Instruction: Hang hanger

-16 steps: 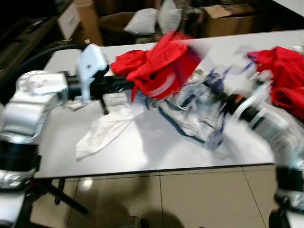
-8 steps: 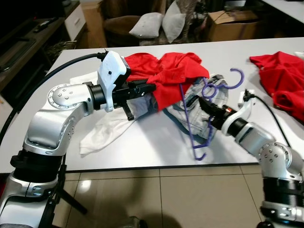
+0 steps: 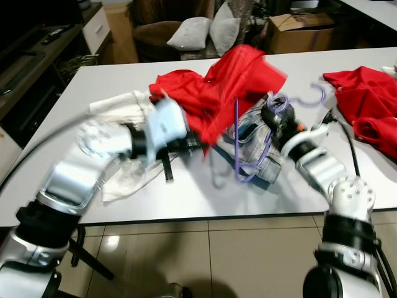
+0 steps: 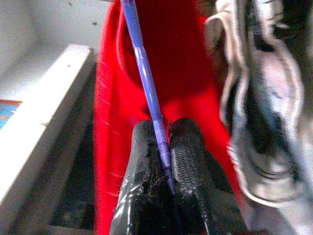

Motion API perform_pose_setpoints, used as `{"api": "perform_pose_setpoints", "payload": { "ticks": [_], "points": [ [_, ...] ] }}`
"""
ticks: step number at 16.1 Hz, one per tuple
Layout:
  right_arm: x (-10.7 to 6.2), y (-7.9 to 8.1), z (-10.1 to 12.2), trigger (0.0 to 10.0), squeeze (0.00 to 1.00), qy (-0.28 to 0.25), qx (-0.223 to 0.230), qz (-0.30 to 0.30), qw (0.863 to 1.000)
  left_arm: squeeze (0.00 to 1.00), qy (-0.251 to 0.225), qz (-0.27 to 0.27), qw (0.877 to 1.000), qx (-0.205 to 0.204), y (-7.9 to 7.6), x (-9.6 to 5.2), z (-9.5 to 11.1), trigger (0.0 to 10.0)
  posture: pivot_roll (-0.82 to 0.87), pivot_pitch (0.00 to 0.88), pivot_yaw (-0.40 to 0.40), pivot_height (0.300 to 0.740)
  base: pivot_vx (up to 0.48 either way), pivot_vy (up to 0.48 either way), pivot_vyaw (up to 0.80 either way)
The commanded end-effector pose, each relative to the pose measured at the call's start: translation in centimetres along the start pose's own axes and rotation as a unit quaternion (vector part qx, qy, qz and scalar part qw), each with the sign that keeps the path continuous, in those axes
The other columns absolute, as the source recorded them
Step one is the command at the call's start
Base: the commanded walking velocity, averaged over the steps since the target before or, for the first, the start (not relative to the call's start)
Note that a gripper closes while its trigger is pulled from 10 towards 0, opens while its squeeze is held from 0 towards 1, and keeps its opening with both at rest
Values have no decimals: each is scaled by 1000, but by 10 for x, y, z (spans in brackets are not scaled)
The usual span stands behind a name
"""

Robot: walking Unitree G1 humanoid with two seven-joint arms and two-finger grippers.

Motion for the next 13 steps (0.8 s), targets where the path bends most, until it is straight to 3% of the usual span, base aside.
{"api": "perform_pose_setpoints", "payload": {
  "ticks": [1,2,6,9,13],
  "points": [
    [1,0,12,10000,0,-32,31,6,999,0,17,-20,999,35,-6,1,-4,0,-59,0,101,740,0,0,0],
    [7,0,14,10000,0,-37,56,13,998,0,33,-34,997,59,-13,6,-11,0,-58,0,99,740,0,0,0],
    [15,-3,18,10000,0,-64,109,12,992,0,18,-57,995,77,-25,14,-6,0,-56,0,93,740,0,0,0],
    [24,-9,27,10000,0,-99,78,-23,992,0,-31,-77,994,66,-34,21,8,0,-59,0,98,740,0,0,0],
    [38,-4,31,10000,0,-126,72,-35,989,0,-59,-95,992,58,-44,33,17,0,-63,0,105,740,0,0,0]
  ]
}}
Point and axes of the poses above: a point about 5 cm out from each wrist's last joint towards the gripper, its own x axis pointing out of the wrist towards the gripper, its own z axis along the axis of the wrist's last joint, y = z × x, the point moved 4 cm from there along x, pointing out of the wrist towards the gripper, and after that the axes turned 3 degrees about x, right-handed, at the moved point
